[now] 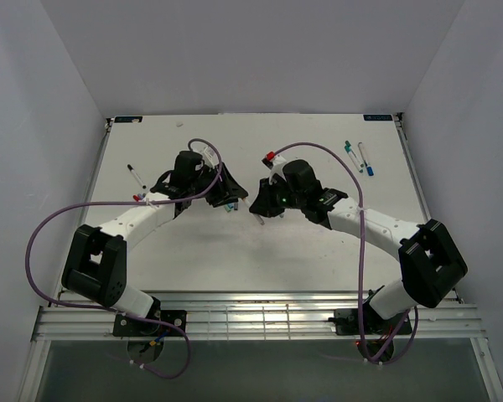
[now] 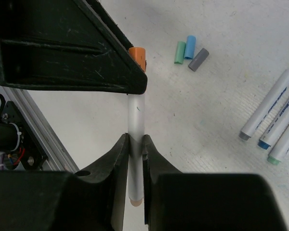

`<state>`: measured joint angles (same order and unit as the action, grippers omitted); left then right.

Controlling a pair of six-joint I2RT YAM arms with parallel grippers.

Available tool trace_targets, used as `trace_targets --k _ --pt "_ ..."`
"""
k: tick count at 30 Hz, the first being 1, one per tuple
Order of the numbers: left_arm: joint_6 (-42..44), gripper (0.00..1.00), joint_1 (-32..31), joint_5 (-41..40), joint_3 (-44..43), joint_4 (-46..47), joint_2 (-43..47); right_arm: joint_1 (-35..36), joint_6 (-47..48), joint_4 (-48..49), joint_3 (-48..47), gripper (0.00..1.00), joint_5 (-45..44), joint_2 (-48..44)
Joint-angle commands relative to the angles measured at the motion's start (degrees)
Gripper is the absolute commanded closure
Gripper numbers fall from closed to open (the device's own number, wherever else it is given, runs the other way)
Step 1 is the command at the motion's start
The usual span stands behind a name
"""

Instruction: Open the pen caps

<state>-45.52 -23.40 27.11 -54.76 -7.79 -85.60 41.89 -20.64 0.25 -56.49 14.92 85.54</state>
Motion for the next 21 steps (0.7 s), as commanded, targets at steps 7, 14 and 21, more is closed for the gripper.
trace_targets --k 7,14,21 --pt "-0.5 0.51 -1.2 -2.2 -0.3 0.1 0.7 0.9 -1.3 4.3 -2.1 0.92 1.6 0.8" --pt "-1.2 0.71 -1.3 -2.7 -1.0 -0.1 0.6 1.6 -1.6 5.6 -1.6 0.92 1.7 1.3" --pt "-1.9 0.94 -1.3 -3.0 -0.8 -0.1 0.8 2.2 -0.5 5.6 -1.8 0.92 1.3 1.7"
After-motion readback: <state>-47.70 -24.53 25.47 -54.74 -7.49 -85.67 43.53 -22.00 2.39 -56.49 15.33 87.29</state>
